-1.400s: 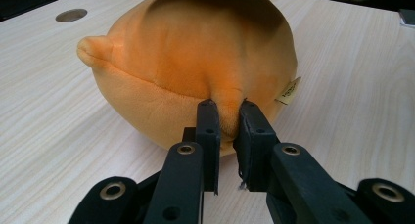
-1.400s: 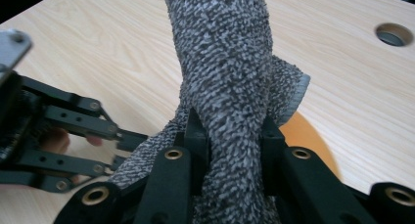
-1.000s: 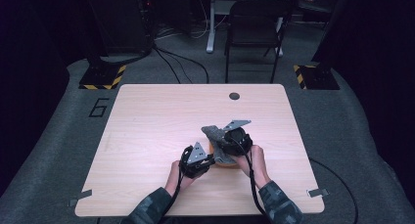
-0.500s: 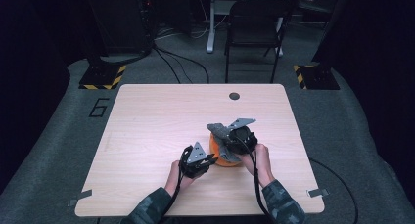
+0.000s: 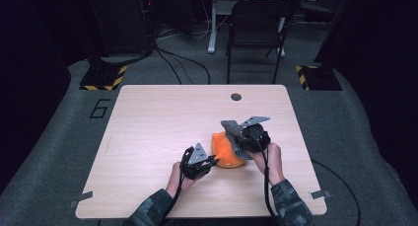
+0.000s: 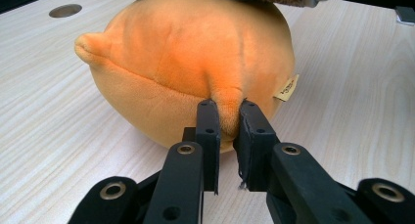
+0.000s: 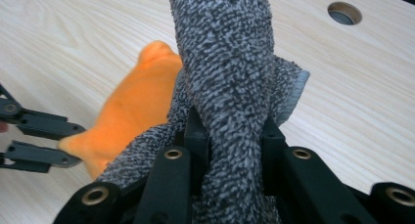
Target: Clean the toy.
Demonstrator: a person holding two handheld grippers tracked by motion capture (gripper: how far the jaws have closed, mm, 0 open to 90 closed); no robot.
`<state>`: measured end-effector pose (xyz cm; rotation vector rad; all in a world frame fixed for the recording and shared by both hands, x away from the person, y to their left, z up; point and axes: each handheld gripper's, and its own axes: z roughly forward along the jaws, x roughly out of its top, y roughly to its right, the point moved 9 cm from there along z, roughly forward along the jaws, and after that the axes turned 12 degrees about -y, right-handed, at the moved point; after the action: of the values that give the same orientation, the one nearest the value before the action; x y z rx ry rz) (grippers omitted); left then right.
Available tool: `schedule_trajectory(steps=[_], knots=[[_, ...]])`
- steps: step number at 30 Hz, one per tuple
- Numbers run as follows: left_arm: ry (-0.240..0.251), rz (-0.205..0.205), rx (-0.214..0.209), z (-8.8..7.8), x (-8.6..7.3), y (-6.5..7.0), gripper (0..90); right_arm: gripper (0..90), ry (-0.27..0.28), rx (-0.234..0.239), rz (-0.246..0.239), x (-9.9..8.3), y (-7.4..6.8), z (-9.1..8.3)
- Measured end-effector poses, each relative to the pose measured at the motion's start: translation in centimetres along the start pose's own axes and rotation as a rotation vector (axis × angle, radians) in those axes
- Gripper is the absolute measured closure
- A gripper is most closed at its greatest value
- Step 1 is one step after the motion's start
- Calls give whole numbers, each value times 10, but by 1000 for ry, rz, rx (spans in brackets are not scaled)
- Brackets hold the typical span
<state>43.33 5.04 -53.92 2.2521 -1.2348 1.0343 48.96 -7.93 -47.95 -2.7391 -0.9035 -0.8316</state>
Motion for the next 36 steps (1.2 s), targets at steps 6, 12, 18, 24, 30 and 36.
schedule_trajectory(steps=[6,12,18,24,30,36], knots=[[0,-4,-2,0,0,0,804,735,-25,-40,40,-8,19,1],[1,1,1,0,0,0,804,735,-50,-41,98,-18,37,10],[1,4,1,0,0,0,804,734,-73,-40,120,-25,46,17],[2,2,1,0,0,0,804,735,-99,-50,148,-32,53,24],[-1,1,3,1,0,0,804,736,-139,-71,160,-42,61,35],[1,-8,2,0,0,-1,804,733,-254,-51,156,-61,59,65]])
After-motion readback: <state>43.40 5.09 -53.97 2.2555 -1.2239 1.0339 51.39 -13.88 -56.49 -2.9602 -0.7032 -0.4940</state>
